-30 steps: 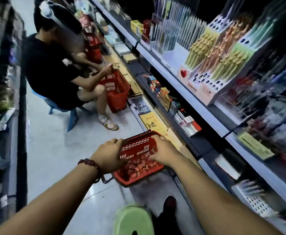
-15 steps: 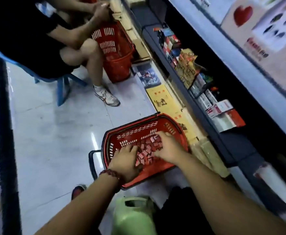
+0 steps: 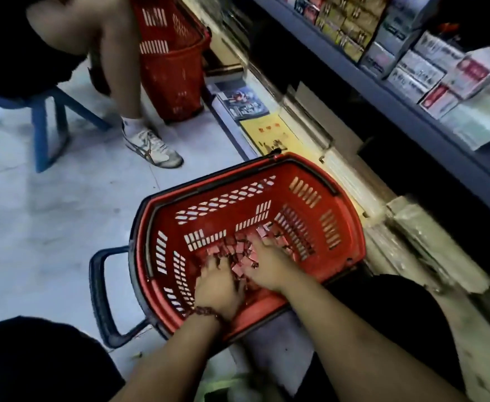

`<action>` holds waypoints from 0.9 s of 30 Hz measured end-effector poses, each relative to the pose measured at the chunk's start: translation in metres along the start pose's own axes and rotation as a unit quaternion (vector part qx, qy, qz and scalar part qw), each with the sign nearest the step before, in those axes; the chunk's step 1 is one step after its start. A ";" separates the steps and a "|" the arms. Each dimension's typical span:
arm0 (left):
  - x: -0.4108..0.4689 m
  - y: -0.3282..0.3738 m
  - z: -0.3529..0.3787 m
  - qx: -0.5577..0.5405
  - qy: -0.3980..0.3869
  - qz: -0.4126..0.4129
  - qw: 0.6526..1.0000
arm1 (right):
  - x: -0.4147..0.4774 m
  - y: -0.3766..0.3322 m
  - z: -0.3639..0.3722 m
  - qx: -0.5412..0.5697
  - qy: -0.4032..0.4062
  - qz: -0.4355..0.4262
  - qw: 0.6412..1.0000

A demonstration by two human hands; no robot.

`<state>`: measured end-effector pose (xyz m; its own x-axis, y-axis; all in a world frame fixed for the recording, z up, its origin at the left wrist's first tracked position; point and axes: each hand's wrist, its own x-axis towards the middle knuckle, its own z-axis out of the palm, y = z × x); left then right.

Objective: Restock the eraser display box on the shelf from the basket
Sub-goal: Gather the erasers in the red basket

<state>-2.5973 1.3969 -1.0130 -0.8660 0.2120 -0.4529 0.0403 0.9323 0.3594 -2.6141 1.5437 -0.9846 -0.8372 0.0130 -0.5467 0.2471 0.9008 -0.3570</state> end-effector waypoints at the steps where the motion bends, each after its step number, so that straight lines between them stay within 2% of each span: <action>1: -0.005 -0.002 0.003 0.001 0.010 0.004 1.000 | -0.004 -0.001 0.006 -0.008 0.023 -0.007 1.000; 4: -0.030 -0.010 0.004 -0.032 0.044 -0.006 0.999 | -0.029 -0.001 0.019 -0.015 0.058 -0.017 0.998; 10: -0.056 -0.019 -0.014 -0.029 0.089 -0.001 0.996 | -0.055 0.001 0.017 -0.060 0.102 -0.041 0.992; 13: -0.058 -0.022 -0.014 -0.047 0.108 0.011 0.993 | -0.056 -0.003 0.019 -0.072 0.101 -0.053 0.991; 17: -0.044 -0.030 -0.013 0.007 0.100 0.028 0.995 | -0.045 -0.007 0.025 -0.068 0.109 -0.051 0.990; 21: -0.035 -0.043 -0.025 0.044 0.086 0.004 0.995 | -0.037 -0.018 0.033 -0.040 0.124 -0.043 0.991; 27: -0.027 -0.082 -0.046 0.040 0.119 0.017 0.992 | -0.027 -0.041 0.054 0.068 0.085 -0.070 0.992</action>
<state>-2.6005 1.3017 -0.9927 -0.9564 0.1776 -0.2319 0.1031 0.9480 0.3010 -2.5753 1.4829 -0.9957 -0.9349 -0.0246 -0.3541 0.1768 0.8328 -0.5246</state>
